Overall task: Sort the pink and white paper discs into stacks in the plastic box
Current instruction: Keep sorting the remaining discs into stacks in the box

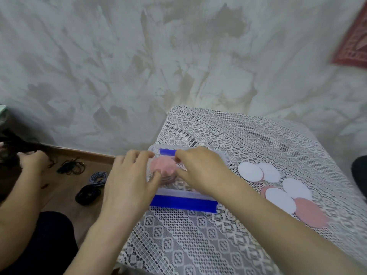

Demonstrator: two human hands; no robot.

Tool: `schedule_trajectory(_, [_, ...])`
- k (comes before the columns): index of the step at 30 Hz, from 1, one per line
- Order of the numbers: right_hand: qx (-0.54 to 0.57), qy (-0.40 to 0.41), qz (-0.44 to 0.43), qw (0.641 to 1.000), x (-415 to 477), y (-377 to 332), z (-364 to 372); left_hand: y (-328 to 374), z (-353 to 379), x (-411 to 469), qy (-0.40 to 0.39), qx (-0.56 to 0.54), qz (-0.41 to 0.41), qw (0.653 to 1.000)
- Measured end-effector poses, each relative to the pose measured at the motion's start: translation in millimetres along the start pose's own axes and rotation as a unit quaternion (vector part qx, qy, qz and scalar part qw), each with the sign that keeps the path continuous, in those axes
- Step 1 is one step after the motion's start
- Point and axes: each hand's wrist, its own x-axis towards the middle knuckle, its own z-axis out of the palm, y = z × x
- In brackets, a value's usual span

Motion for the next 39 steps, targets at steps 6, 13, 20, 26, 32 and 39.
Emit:
schedule_trajectory(6, [-0.071,0.032,0.005,0.997,-43.6,21.1,-21.0,36.2,6.4,13.5,-0.013,0.044,0.071,0.996])
schedule_trajectory(13, [-0.073,0.055,0.052,0.994,-100.2,56.1,-44.2,98.8,16.9,6.0,-0.023,0.051,0.153,0.987])
schedule_trajectory(20, [-0.049,0.041,0.154,0.986,-159.5,115.7,-48.4,175.3,45.0,-10.7,-0.020,0.011,0.242,0.970])
schedule_trajectory(26, [-0.009,-0.003,0.218,0.976,-203.6,153.3,-16.2,208.4,89.7,-40.9,-0.127,-0.033,0.260,0.957])
schedule_trajectory(32, [0.077,0.025,0.247,0.966,-223.3,165.7,6.1,203.5,111.1,-44.5,-0.144,-0.055,0.241,0.958])
schedule_trajectory(39, [0.123,-0.008,0.257,0.959,-213.1,180.6,4.4,200.0,116.1,-45.0,-0.160,-0.062,0.258,0.951])
